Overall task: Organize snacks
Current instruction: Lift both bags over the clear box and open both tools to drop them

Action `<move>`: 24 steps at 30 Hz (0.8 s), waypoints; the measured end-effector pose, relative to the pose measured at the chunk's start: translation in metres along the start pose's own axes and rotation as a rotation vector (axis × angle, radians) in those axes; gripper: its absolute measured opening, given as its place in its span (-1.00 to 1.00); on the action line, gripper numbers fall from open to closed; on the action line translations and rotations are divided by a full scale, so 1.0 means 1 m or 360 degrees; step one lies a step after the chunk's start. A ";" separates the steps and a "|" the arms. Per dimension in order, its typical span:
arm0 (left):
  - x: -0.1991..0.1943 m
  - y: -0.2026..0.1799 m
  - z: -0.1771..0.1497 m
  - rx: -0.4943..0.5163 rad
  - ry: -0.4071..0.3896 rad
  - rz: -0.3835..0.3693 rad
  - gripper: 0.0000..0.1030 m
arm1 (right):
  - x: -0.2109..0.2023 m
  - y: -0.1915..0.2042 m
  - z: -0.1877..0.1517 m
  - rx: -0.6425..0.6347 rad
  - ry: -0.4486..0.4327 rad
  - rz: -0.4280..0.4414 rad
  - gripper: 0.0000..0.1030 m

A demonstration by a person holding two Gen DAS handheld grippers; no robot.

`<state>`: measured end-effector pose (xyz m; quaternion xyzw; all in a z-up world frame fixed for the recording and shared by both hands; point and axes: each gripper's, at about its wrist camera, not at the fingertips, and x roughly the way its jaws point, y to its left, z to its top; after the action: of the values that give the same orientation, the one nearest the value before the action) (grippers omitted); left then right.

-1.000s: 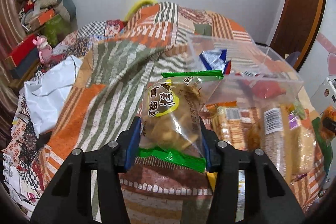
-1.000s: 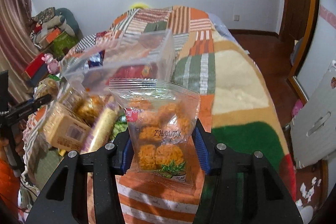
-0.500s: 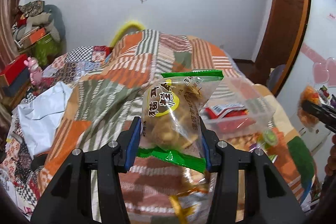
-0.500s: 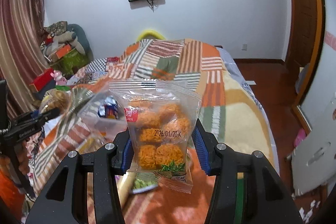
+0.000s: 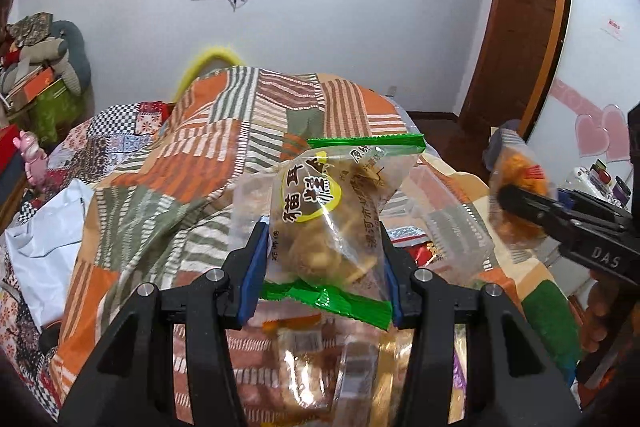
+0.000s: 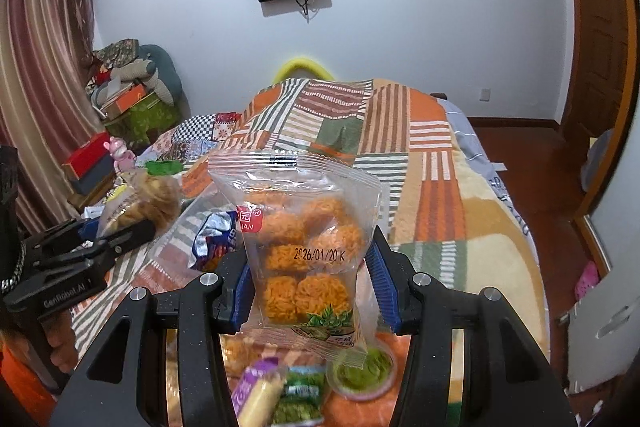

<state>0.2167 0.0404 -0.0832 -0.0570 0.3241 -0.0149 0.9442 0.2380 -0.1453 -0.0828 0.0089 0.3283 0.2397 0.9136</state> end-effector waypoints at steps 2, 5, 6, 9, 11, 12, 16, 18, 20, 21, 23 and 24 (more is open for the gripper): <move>0.009 -0.002 0.004 0.0006 0.0022 -0.0018 -0.04 | 0.008 0.002 0.003 -0.0011 0.0017 -0.0004 -0.09; 0.021 -0.002 0.007 0.0004 0.0062 -0.0033 -0.05 | 0.022 0.001 0.004 -0.0013 0.0062 0.0008 -0.09; 0.023 -0.003 0.007 0.0004 0.0072 -0.0034 -0.05 | 0.027 0.001 0.004 -0.0012 0.0080 0.0012 -0.09; 0.038 -0.004 0.007 0.0023 0.0125 -0.0042 -0.04 | 0.041 0.000 0.007 -0.0014 0.0132 0.0016 -0.09; 0.045 -0.004 0.007 0.0035 0.0154 -0.0039 -0.05 | 0.051 0.000 0.006 -0.0018 0.0173 0.0020 -0.09; 0.052 -0.004 0.007 0.0042 0.0176 -0.0039 -0.05 | 0.055 0.000 0.006 -0.0018 0.0192 0.0019 -0.09; 0.067 -0.005 0.006 0.0041 0.0240 -0.0057 -0.04 | 0.070 -0.002 0.002 -0.0025 0.0273 0.0013 -0.10; 0.074 -0.006 0.005 0.0047 0.0269 -0.0064 -0.04 | 0.075 -0.003 0.000 -0.0023 0.0312 0.0022 -0.21; 0.078 -0.007 0.003 0.0055 0.0279 -0.0062 -0.04 | 0.078 -0.003 -0.002 -0.0030 0.0336 0.0013 -0.21; 0.079 -0.007 0.003 0.0060 0.0283 -0.0058 -0.04 | 0.080 -0.004 -0.003 -0.0032 0.0347 0.0012 -0.21; 0.083 -0.009 0.002 0.0071 0.0303 -0.0057 -0.04 | 0.082 -0.004 -0.005 -0.0030 0.0360 0.0007 -0.21; 0.085 -0.009 0.002 0.0073 0.0312 -0.0058 -0.04 | 0.082 -0.005 -0.005 -0.0032 0.0362 0.0006 -0.20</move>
<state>0.2851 0.0260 -0.1324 -0.0394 0.4134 -0.0448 0.9086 0.2921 -0.1141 -0.1369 -0.0269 0.4273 0.2441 0.8701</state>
